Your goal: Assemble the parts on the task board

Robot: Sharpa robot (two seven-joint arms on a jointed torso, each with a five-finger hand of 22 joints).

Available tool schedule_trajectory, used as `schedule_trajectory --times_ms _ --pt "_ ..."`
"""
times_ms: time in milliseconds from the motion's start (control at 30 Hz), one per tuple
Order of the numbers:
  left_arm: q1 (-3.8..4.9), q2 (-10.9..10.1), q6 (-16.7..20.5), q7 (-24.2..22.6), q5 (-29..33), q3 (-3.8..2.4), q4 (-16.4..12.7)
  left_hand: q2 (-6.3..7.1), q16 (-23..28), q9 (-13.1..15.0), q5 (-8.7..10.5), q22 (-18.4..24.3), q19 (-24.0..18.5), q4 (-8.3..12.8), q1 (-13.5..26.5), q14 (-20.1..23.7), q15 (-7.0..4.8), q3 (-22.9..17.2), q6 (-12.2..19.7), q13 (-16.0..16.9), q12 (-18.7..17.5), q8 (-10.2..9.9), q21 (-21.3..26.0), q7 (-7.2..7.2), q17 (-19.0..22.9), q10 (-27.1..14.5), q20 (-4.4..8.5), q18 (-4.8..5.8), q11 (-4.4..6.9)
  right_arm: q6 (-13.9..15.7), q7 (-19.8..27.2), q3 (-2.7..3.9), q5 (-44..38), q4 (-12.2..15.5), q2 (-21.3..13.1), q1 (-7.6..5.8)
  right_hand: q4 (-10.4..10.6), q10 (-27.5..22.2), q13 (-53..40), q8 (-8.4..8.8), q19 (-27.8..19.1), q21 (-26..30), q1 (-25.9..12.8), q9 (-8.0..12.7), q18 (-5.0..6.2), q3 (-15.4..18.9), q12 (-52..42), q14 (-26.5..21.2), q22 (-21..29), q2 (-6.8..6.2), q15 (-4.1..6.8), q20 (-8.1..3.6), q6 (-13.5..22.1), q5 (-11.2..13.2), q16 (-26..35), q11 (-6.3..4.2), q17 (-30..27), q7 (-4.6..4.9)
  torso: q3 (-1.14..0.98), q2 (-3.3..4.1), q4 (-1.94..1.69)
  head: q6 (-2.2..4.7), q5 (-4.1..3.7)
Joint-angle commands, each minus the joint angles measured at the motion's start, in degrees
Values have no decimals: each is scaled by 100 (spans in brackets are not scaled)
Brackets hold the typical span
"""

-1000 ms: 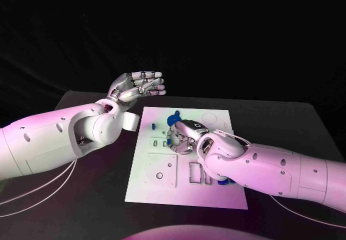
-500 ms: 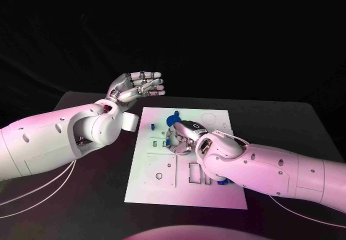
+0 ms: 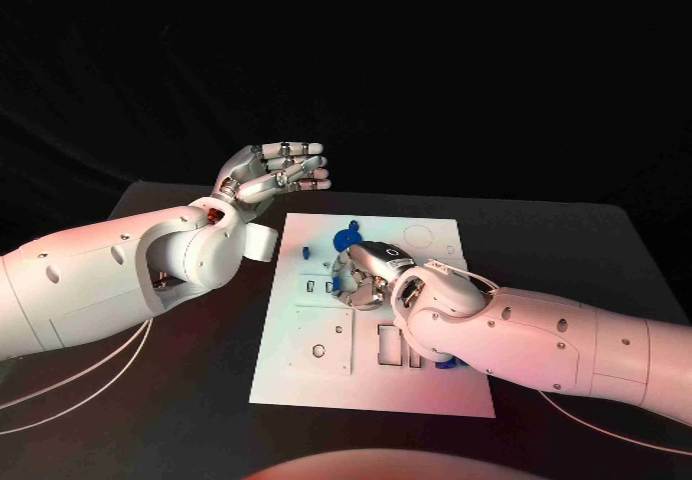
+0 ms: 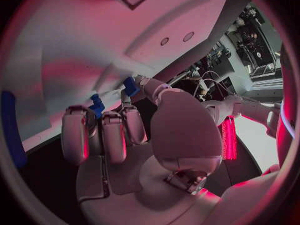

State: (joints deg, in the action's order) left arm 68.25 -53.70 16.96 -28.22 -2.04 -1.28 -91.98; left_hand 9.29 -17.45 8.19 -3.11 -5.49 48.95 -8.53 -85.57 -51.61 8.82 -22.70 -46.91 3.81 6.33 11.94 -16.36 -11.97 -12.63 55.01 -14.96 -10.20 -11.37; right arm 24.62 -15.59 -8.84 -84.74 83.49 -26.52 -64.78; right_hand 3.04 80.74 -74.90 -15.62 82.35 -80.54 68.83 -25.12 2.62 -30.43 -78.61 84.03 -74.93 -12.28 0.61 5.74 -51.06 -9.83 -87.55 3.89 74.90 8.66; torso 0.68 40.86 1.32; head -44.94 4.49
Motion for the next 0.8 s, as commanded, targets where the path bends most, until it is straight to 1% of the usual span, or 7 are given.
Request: schedule_trajectory --times_ms 33,233,300,333,400,667,800 --pt "5 9 -102 -31 12 -4 -4 -2 34 -8 4 9 27 -11 63 21 15 -32 -24 -2 -22 -30 -9 -229 -6 29 -8 -29 4 -32 49 -1 -77 8 5 5 0 -42 -270 36 -34 42 5 9 56 47 26 416 -554 -65 -34 8 52 34 20 -3 690 4 0 0 -1 -4 -3" --pt "5 13 -108 -31 12 -4 13 -2 34 -8 4 9 27 -11 63 21 15 -32 -24 -2 -22 -30 -9 -229 -6 29 -8 -29 4 119 143 -1 -43 10 2 5 119 -194 -121 161 -122 186 -90 18 91 487 163 385 -446 -189 -74 45 300 382 73 42 576 46 -4 -2 2 9 -5" --pt "5 13 -109 -32 12 -4 19 -2 34 -8 4 9 27 -11 63 21 15 -32 -24 -2 -22 -30 -9 -229 -6 29 -8 -29 4 170 170 -1 -37 18 -4 6 318 -278 -37 266 -135 235 134 51 100 1501 219 382 -426 4 -142 91 513 516 82 119 569 110 -5 -3 2 8 -6" --pt "5 13 -110 -31 12 -4 23 -2 34 -8 4 9 27 -11 63 21 15 -32 -24 -2 -22 -30 -9 -229 -6 29 -8 -29 4 202 181 -1 -35 25 -12 6 612 -320 11 312 -137 266 476 89 94 2336 234 382 -419 269 -138 142 605 569 87 118 568 170 -3 -3 3 9 -6" --pt "5 13 -109 -25 12 -4 30 -2 34 -8 4 9 27 -11 63 21 15 -32 -24 -2 -22 -30 -9 -229 -6 29 -8 -29 4 288 206 -1 -31 54 -41 6 1361 -375 84 378 -154 318 1058 175 113 3365 251 379 -402 268 -204 167 732 593 95 191 563 206 -3 -4 1 9 -5" --pt "4 2 -171 345 -341 -3 129 43 -177 -9 5 -39 271 -57 298 -311 -63 28 -17 20 0 -40 -169 -238 -141 122 69 -38 29 979 602 24 266 505 -554 -58 1391 -374 112 435 -147 330 1146 265 114 3560 228 378 -413 291 -238 201 851 245 96 230 566 250 -6 -37 20 12 16" --pt "4 -4 -282 861 -814 -3 244 -14 -977 101 -5 -177 706 -576 898 -767 -225 337 -110 199 437 250 -514 -188 -608 422 241 -29 143 1090 1171 41 1064 825 -1035 -264 1371 -362 111 336 -162 361 1232 264 122 3438 206 375 -399 459 -211 183 699 133 102 194 555 206 -16 -78 39 -1 50"
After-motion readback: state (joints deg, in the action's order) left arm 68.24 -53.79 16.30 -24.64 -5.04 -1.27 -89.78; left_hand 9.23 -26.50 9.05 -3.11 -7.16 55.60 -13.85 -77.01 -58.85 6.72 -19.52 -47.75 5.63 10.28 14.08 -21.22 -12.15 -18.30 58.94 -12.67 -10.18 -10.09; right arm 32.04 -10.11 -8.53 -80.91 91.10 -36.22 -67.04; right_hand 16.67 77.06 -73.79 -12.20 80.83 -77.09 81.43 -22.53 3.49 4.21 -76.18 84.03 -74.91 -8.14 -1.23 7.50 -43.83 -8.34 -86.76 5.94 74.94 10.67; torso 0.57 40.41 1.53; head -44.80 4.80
